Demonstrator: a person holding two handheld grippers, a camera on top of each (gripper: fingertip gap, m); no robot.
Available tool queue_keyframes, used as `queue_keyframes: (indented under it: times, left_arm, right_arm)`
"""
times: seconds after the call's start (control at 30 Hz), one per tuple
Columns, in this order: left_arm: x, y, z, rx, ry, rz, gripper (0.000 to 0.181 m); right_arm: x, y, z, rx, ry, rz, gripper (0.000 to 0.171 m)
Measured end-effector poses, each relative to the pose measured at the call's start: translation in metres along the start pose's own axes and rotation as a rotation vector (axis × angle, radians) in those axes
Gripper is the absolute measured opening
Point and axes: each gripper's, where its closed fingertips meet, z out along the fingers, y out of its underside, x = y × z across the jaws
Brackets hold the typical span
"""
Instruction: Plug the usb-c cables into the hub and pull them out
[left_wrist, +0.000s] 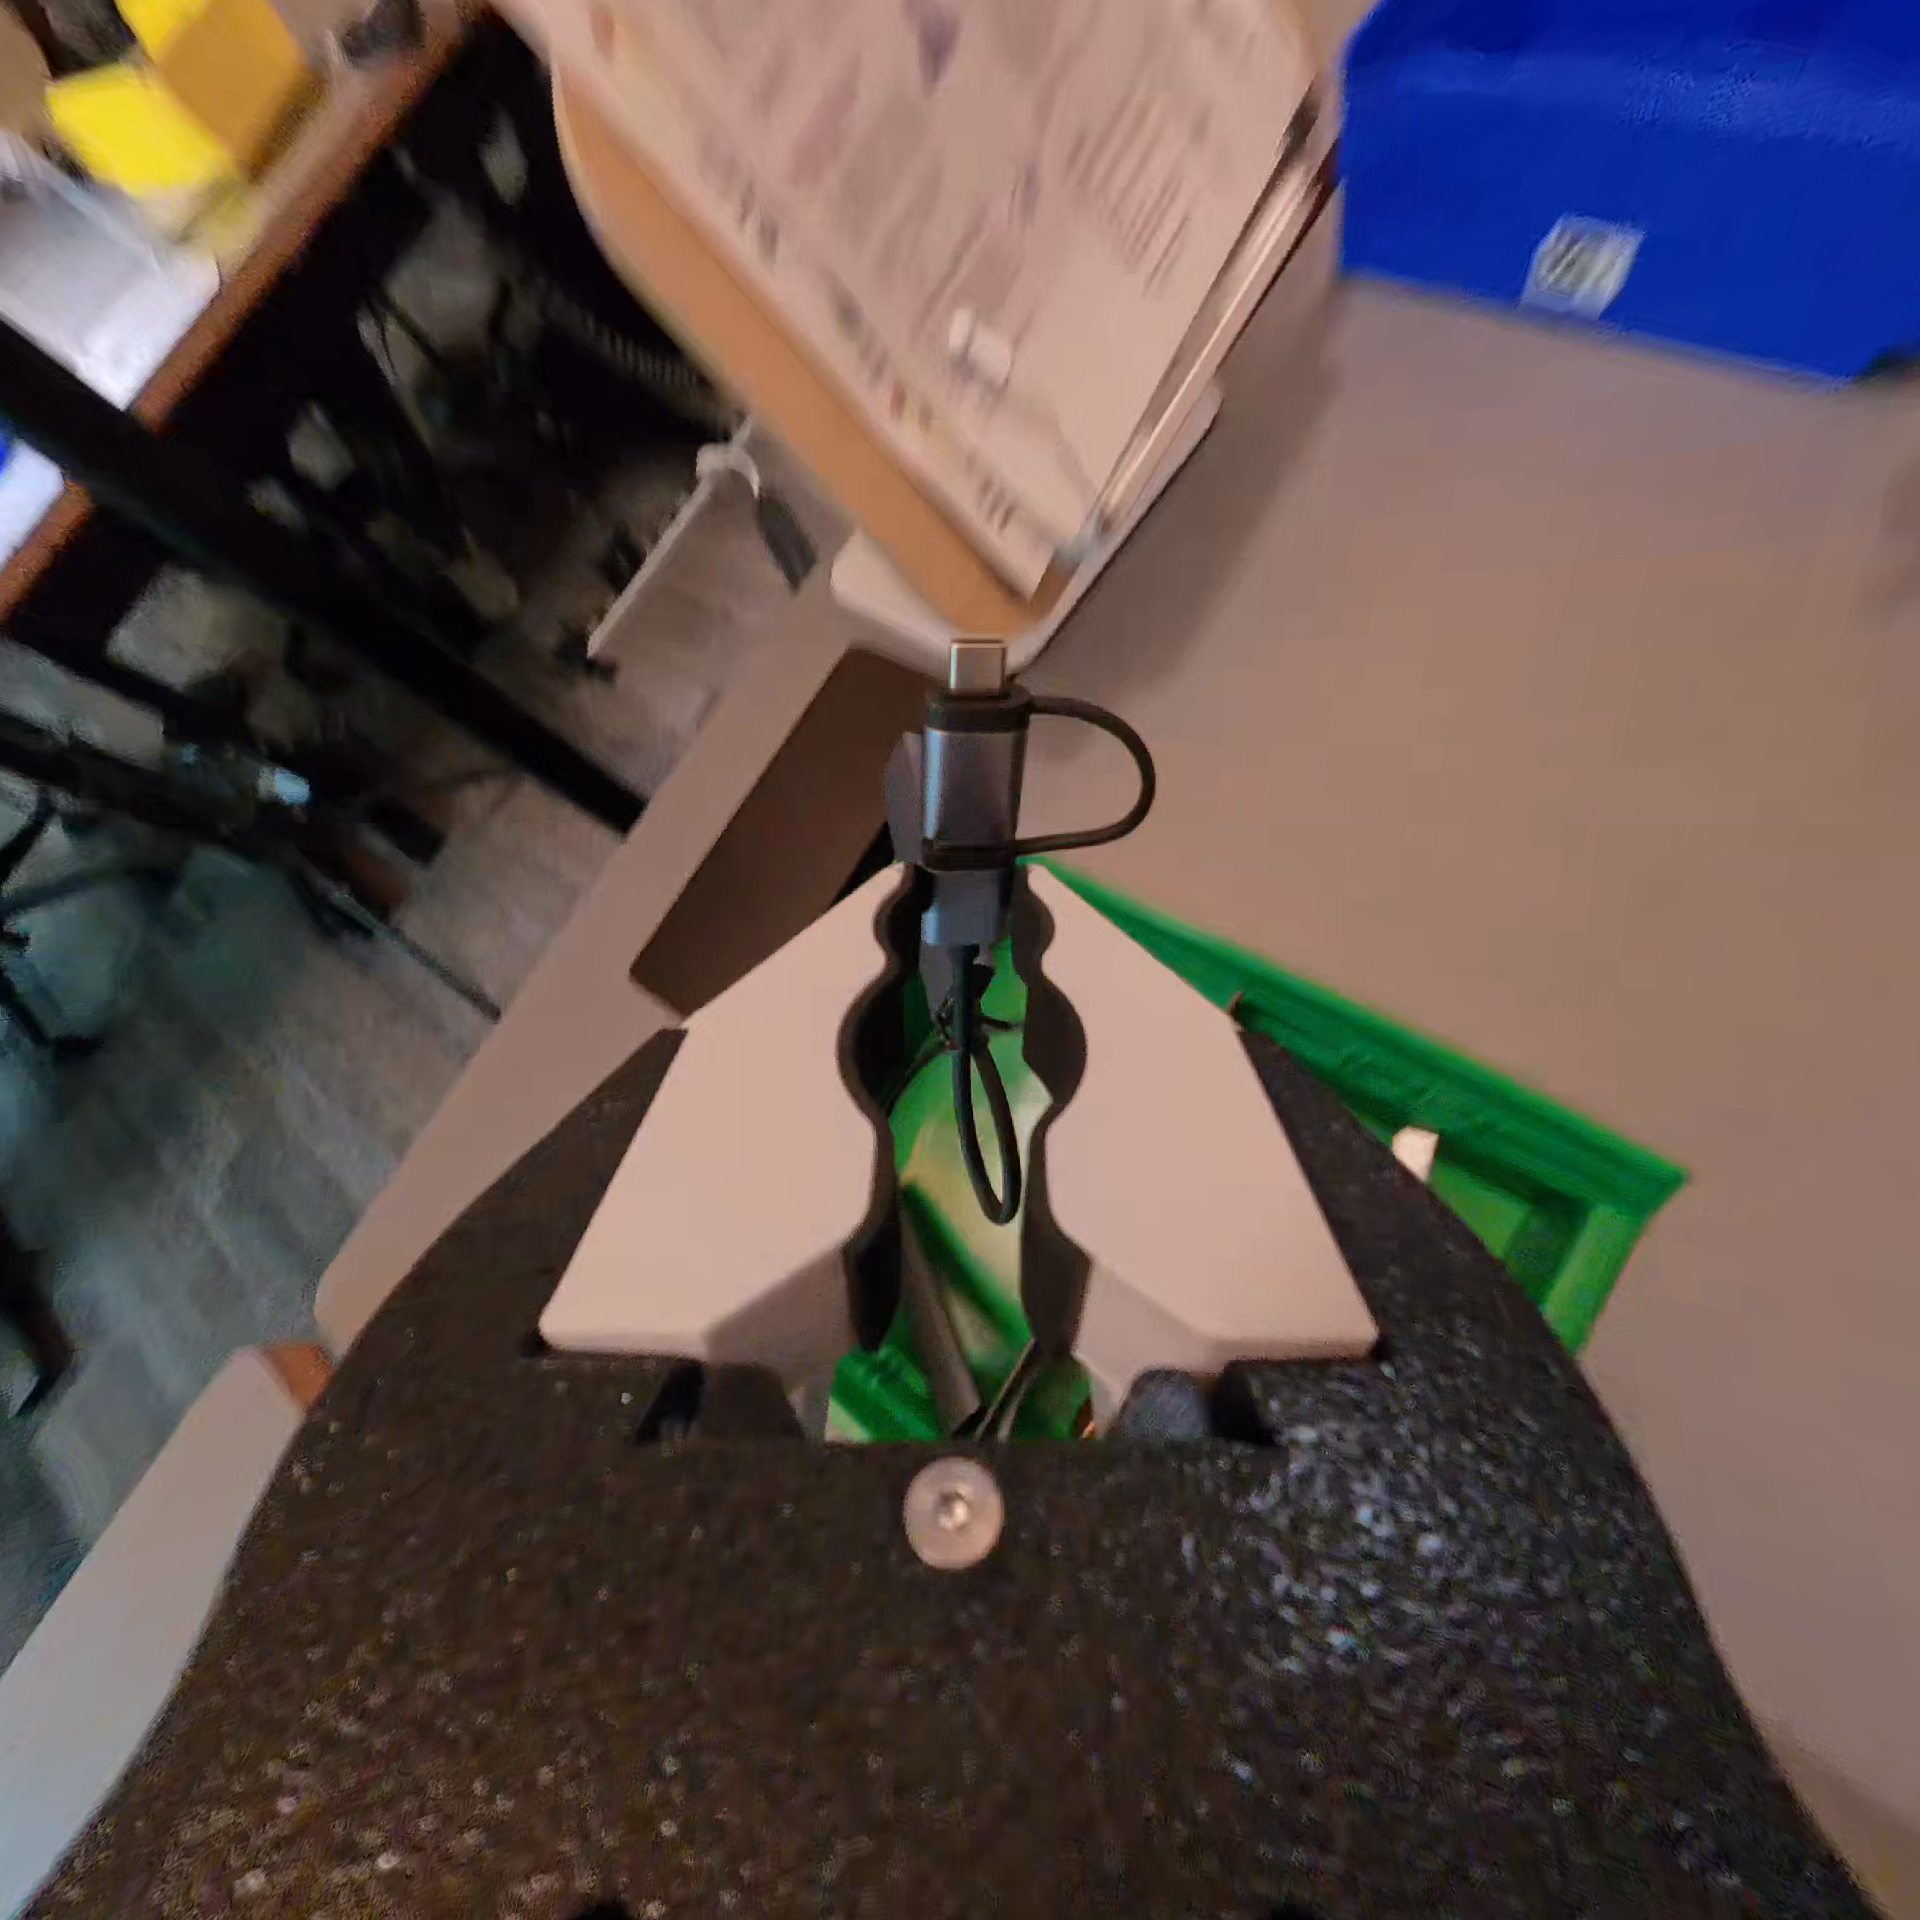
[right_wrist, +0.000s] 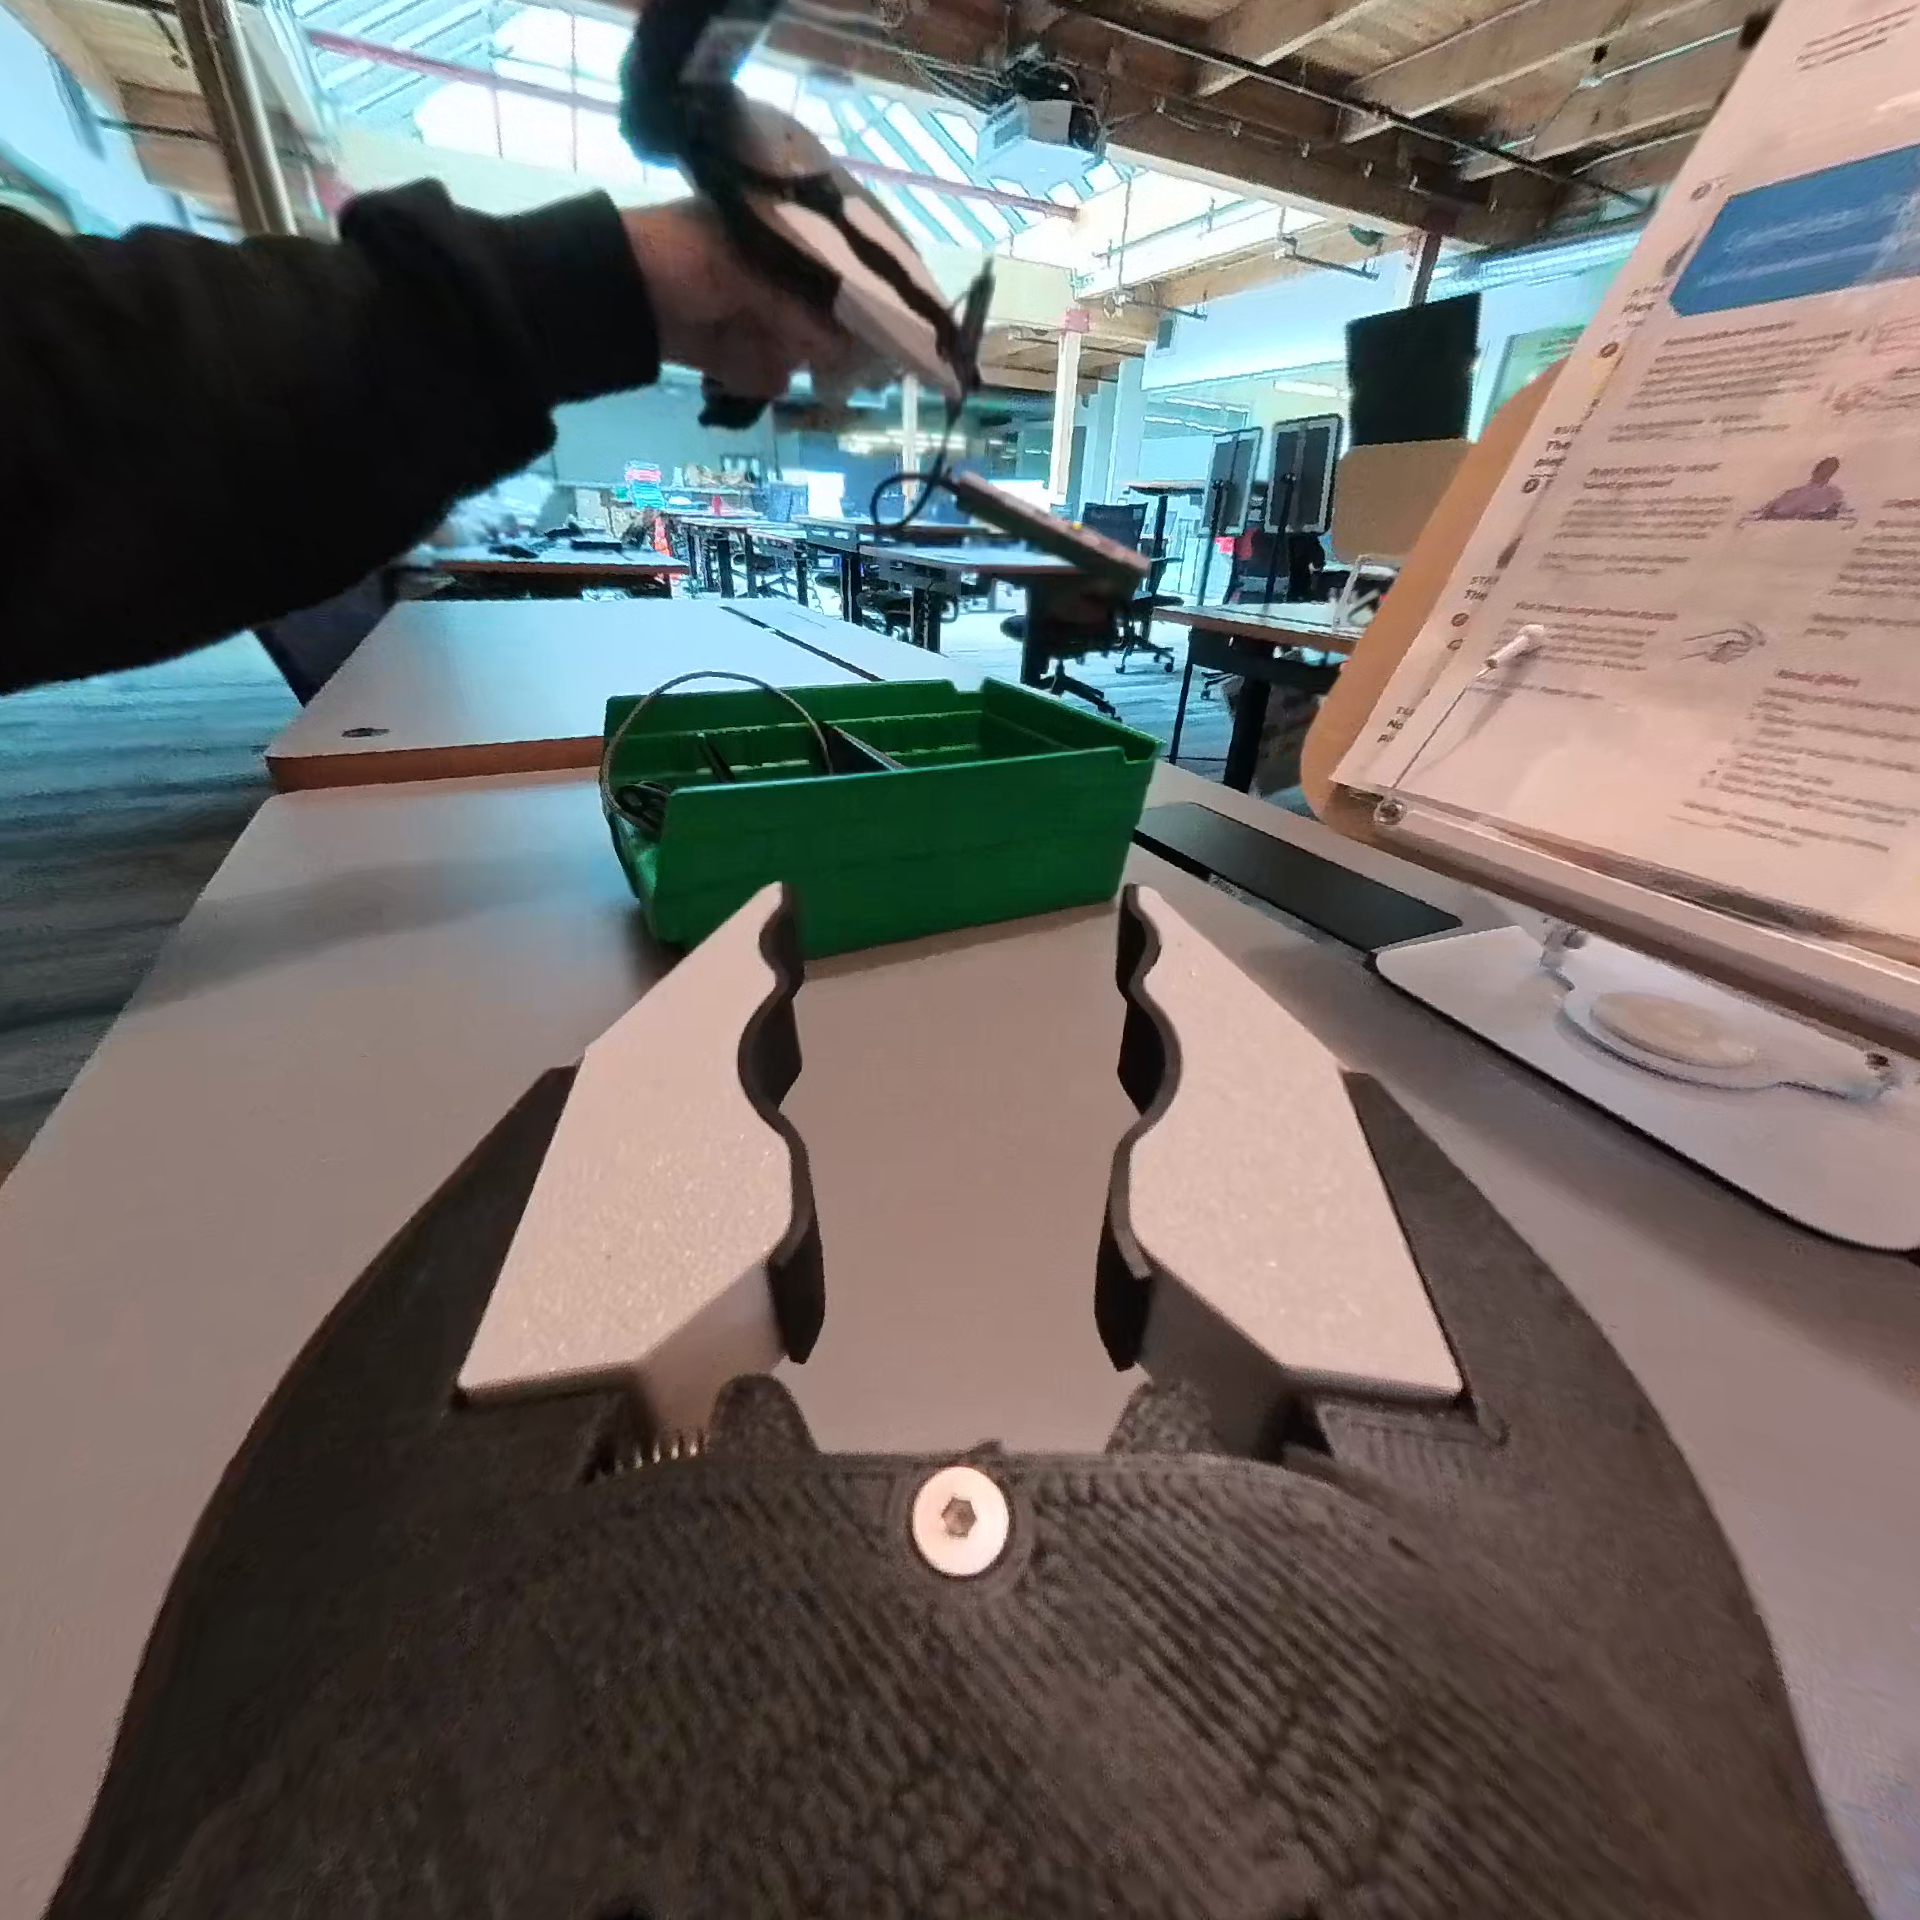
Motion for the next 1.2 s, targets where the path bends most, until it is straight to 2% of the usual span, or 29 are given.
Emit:
queue_keyframes:
  times: [0.13, 0.23, 0.3, 0.4, 0.5, 0.53, 0.6, 0.7, 0.83, 0.87, 0.9, 0.97, 1.1, 1.2]
  left_arm:
    - [0.060, -0.063, -0.025, 0.226, 0.090, 0.029, 0.015]
    - [0.117, -0.090, -0.026, 0.388, 0.182, 0.039, 0.015]
    - [0.156, -0.099, -0.019, 0.497, 0.233, 0.031, 0.014]
    - [0.206, -0.101, 0.001, 0.635, 0.282, -0.025, 0.014]
    - [0.245, -0.096, 0.027, 0.720, 0.324, -0.084, 0.014]
    - [0.254, -0.092, 0.036, 0.728, 0.333, -0.099, 0.014]
    - [0.265, -0.086, 0.049, 0.745, 0.346, -0.139, 0.015]
    - [0.271, -0.072, 0.062, 0.725, 0.332, -0.160, 0.014]
    - [0.284, -0.048, 0.067, 0.656, 0.362, -0.132, 0.016]
    - [0.285, -0.039, 0.067, 0.625, 0.357, -0.125, 0.023]
    - [0.281, -0.031, 0.066, 0.589, 0.332, -0.118, 0.043]
    - [0.265, -0.017, 0.060, 0.512, 0.253, -0.129, 0.055]
    - [0.252, -0.036, 0.040, 0.468, 0.137, -0.106, 0.053]
    - [0.271, -0.056, 0.053, 0.371, 0.137, 0.021, 0.054]
  right_arm:
    - [-0.015, -0.013, 0.026, 0.109, -0.061, 0.223, 0.063]
    - [-0.008, -0.026, 0.036, 0.219, -0.055, 0.472, 0.081]
    - [-0.009, -0.035, 0.036, 0.295, -0.114, 0.618, 0.081]
    - [-0.009, -0.037, 0.037, 0.345, -0.159, 0.759, 0.075]
    - [-0.017, -0.030, 0.040, 0.331, -0.171, 0.763, 0.066]
    - [-0.018, -0.026, 0.041, 0.315, -0.162, 0.757, 0.061]
    - [-0.014, -0.014, 0.041, 0.280, -0.114, 0.741, 0.036]
    - [-0.013, -0.013, 0.036, 0.287, -0.136, 0.740, 0.024]
    - [-0.018, -0.013, 0.036, 0.170, -0.132, 0.548, 0.020]
    - [-0.018, -0.013, 0.035, 0.131, -0.112, 0.464, 0.018]
    - [-0.017, -0.013, 0.033, 0.093, -0.080, 0.361, 0.008]
    - [-0.010, -0.011, 0.030, 0.030, 0.022, 0.152, 0.007]
    - [-0.012, -0.002, 0.033, -0.069, 0.092, -0.112, 0.008]
    - [-0.031, 0.008, 0.038, -0.141, 0.032, -0.302, 0.008]
